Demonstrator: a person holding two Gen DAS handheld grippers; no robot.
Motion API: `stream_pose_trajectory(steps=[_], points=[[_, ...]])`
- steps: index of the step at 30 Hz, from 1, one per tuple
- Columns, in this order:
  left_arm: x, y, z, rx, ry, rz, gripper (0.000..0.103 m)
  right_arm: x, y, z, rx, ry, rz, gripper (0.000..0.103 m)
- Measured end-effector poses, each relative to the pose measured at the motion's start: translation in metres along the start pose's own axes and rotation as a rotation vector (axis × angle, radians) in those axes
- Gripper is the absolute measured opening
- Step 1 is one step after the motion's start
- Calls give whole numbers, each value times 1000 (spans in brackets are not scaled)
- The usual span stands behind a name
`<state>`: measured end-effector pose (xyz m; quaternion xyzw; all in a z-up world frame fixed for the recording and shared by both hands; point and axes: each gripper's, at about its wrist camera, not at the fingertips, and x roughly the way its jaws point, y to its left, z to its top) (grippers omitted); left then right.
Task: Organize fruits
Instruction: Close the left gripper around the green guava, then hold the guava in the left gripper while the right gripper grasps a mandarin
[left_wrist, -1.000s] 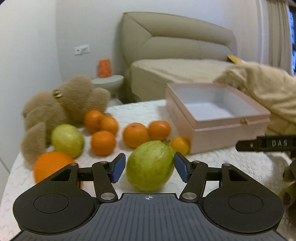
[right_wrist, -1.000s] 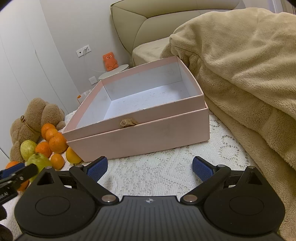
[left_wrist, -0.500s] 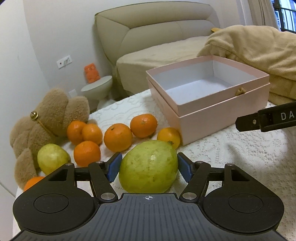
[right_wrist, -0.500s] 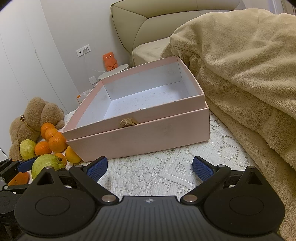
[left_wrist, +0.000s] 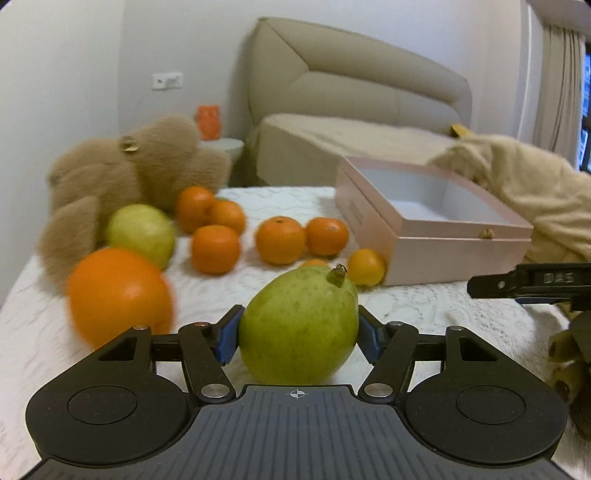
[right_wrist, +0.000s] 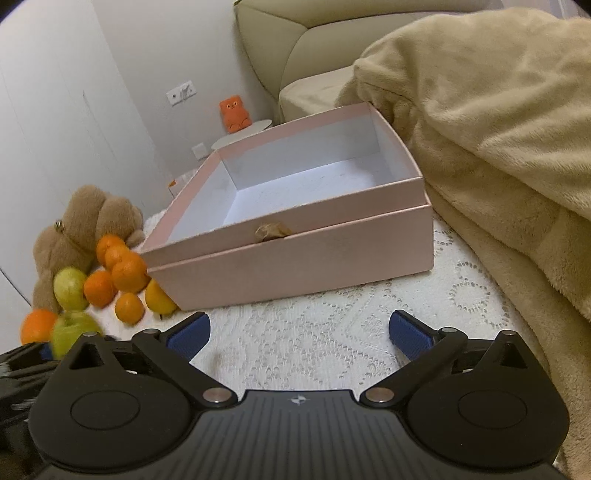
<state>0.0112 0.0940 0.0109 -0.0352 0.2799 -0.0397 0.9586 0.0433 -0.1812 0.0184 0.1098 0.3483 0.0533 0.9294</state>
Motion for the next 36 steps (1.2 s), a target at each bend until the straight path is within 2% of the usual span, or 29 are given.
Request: stream_pose_trajectory(steps=[2,5,8,10,14,15,18,21,24,27,28,30,33,36], points=[[-13,11,-4,-24,-27,-8,69,0,11,-2,-56,13,-32,103],[-27,27,-9,-71,-67,-13,69,-3,41,-10,-243,22,-45,98],[-28,40,-14,-118,-69,-9,69,-7,80,-24,-443,8,-44,80],[-27,46,-15,-161,-67,-34,69,-7,104,-33,-553,-2,-37,52],[-35,54,-18,-203,-107,-37,69,1,150,-47,-747,-93,-117,43],[-37,57,-18,-215,-119,-41,69,7,159,-48,-786,-114,-146,37],[-41,64,-20,-254,-130,-65,69,22,173,-50,-867,-139,-176,36],[-42,65,-21,-265,-129,-72,69,40,183,-54,-907,-135,-200,32],[-42,65,-22,-267,-129,-68,69,45,188,-53,-913,-127,-192,35],[-43,63,-24,-262,-125,-62,69,20,179,-37,-776,-73,40,34],[-42,62,-24,-257,-121,-61,69,12,177,-36,-757,-90,54,34],[-40,59,-23,-242,-111,-60,69,3,173,-38,-766,-138,25,34],[-38,55,-24,-224,-96,-63,69,5,167,-38,-750,-131,24,36],[-37,54,-26,-218,-89,-63,69,16,168,-38,-764,-152,-32,37]])
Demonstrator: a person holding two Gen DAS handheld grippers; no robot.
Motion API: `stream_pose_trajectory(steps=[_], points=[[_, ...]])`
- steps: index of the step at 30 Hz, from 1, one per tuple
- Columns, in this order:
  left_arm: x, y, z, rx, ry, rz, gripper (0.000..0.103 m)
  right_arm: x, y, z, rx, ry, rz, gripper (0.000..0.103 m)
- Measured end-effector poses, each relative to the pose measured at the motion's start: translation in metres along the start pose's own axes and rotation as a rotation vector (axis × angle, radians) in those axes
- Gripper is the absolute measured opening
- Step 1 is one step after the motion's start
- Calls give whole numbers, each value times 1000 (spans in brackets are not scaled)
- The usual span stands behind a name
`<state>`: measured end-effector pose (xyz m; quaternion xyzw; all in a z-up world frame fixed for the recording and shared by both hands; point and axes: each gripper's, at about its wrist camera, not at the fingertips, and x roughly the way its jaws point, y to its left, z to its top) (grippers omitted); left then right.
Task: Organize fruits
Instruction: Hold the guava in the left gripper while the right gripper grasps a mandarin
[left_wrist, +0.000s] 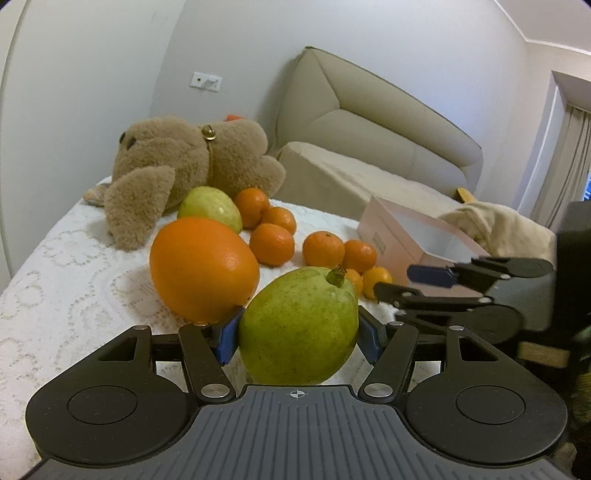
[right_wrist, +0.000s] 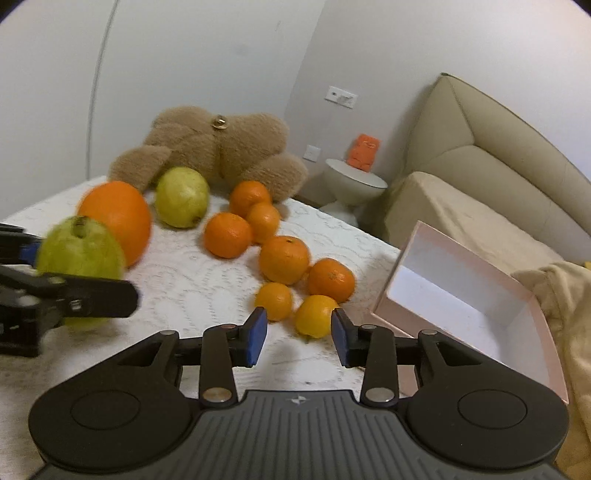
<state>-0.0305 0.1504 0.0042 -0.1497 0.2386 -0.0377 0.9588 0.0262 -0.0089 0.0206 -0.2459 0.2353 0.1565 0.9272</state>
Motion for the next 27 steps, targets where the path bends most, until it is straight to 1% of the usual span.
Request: stream_pose_trajectory(steps=[3,6,9,10,13,15,19,21,22,23,24,26,27], points=[[3,3,0,-15,17,3,69,12,17,1,-123,-9,-100,37],[6,7,0,-49,45,11,69,22,25,0,-206,6,-126,37],[6,10,0,-63,48,10,69,30,31,0,-241,14,-166,36],[6,9,0,-60,48,10,69,31,30,1,-233,17,-161,35],[6,7,0,-53,51,6,69,21,21,4,-162,32,-118,16],[6,7,0,-52,51,1,69,6,11,6,-86,30,-70,12],[5,3,0,-33,42,-22,69,-21,-23,-1,108,64,24,12],[4,0,0,-23,34,-57,69,-29,-40,-9,198,74,67,12],[3,-2,-1,-20,30,-74,69,-32,-45,-13,225,64,82,12],[3,-5,-2,-18,28,-84,69,-35,-48,-16,231,48,80,12],[3,-9,-3,-11,30,-79,69,-35,-48,-17,221,30,64,13],[6,-15,-5,16,43,-45,69,-35,-42,-16,171,5,35,17],[6,-16,-5,19,47,-34,69,-33,-35,-13,130,-10,23,23]])
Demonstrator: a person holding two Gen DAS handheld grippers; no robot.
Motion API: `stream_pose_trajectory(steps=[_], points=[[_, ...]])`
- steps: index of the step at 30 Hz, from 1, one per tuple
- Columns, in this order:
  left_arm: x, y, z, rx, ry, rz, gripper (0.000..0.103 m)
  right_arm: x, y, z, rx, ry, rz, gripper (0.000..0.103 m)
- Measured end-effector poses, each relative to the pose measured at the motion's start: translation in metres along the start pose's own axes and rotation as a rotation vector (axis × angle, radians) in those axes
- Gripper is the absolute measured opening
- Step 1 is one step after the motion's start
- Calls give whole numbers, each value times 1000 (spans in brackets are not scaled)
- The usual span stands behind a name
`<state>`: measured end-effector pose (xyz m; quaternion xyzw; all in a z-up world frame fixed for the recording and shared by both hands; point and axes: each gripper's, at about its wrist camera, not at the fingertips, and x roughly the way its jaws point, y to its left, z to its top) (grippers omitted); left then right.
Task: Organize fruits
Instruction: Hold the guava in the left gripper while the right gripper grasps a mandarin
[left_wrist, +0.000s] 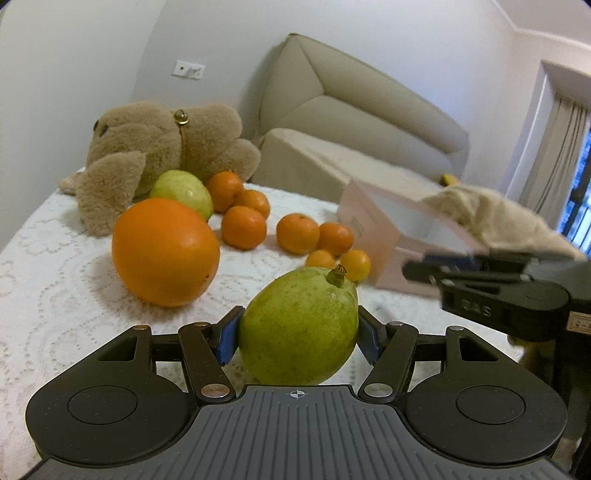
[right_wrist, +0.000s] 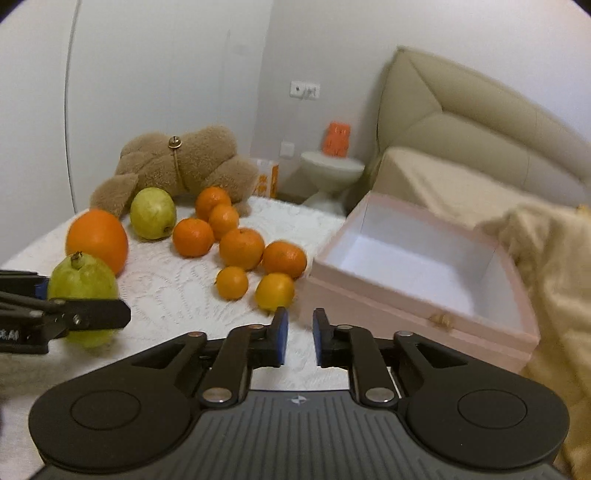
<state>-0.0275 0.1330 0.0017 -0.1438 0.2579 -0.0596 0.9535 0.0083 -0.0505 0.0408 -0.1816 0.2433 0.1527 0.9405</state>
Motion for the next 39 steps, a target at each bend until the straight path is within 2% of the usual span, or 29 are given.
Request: stream_pose_trajectory(steps=[6,11,13,16,19,23,26,28,30,32,35,37,39], points=[[0,15,0,-88,3,33,69,32,41,12,-304,-28,-84,24],[0,19,1,-114,11,29,69,57,52,10,-397,25,-82,25],[1,19,1,-112,12,28,69,67,61,5,-458,32,-122,31],[1,20,2,-120,13,23,69,74,65,2,-489,47,-173,31],[1,21,2,-124,14,21,69,60,55,7,-391,53,-142,30],[2,19,2,-107,16,13,69,17,27,7,-175,43,-26,30],[1,8,2,-46,14,1,69,-2,-10,-7,51,114,79,31],[0,0,2,-33,24,-26,69,-6,-33,-21,171,152,118,31],[3,-8,1,-46,46,-67,68,-12,-50,-32,250,147,148,31],[6,-19,1,-31,72,-96,69,-17,-59,-40,281,138,142,32],[13,-37,-3,30,115,-108,69,-23,-62,-46,278,110,123,44],[15,-43,-5,57,129,-85,69,-20,-61,-53,280,100,108,59],[14,-45,-4,63,139,-73,69,-17,-63,-58,309,107,120,65]])
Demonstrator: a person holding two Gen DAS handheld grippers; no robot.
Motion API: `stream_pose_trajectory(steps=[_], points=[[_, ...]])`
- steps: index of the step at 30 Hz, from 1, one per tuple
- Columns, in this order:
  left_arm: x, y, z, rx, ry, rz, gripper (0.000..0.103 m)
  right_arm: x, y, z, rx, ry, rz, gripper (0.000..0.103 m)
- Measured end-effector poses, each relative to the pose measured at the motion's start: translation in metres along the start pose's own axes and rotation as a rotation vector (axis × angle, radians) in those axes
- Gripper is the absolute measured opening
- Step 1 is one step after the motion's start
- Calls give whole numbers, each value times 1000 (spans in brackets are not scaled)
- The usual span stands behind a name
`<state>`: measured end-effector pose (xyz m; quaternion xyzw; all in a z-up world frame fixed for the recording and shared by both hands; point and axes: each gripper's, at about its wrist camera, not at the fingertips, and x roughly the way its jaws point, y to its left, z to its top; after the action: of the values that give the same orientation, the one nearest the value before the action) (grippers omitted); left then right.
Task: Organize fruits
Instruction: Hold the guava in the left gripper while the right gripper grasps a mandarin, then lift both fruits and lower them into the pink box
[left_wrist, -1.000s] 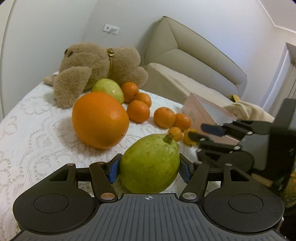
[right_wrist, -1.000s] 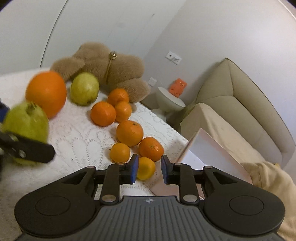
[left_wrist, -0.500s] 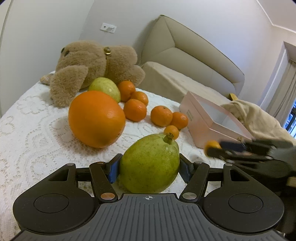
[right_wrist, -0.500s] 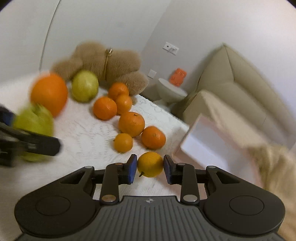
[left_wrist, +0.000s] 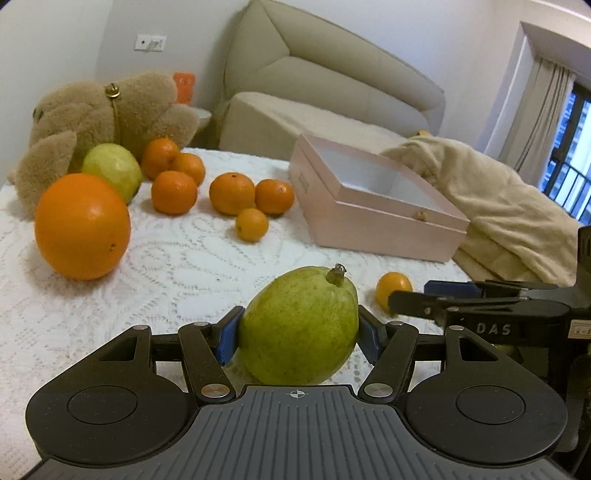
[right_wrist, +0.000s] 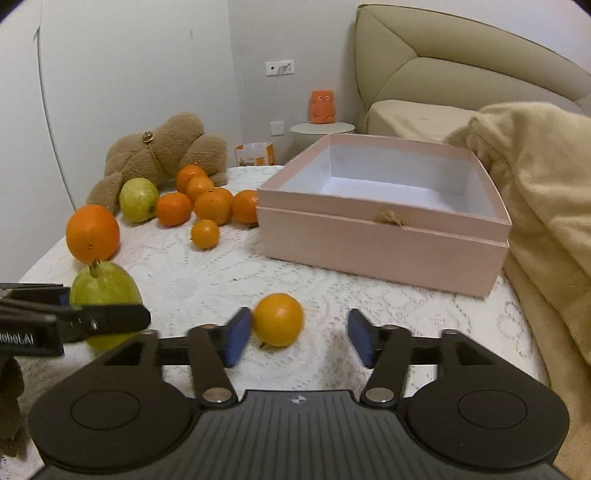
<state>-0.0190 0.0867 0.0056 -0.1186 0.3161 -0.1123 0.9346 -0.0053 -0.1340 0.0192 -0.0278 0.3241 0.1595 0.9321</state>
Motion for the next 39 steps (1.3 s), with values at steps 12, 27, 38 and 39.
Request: stream_pose_trajectory(steps=[12,27,38,39], points=[[-15,-13,11,126,-2,98,69,-4,-6,0,23,-6,9,71],[2,-15,7,117,56,115,66,11,11,9,-32,42,47,55],[2,-15,5,119,37,114,66,11,30,13,-120,25,29,32],[2,-15,6,115,31,115,65,11,28,15,-109,25,33,32]])
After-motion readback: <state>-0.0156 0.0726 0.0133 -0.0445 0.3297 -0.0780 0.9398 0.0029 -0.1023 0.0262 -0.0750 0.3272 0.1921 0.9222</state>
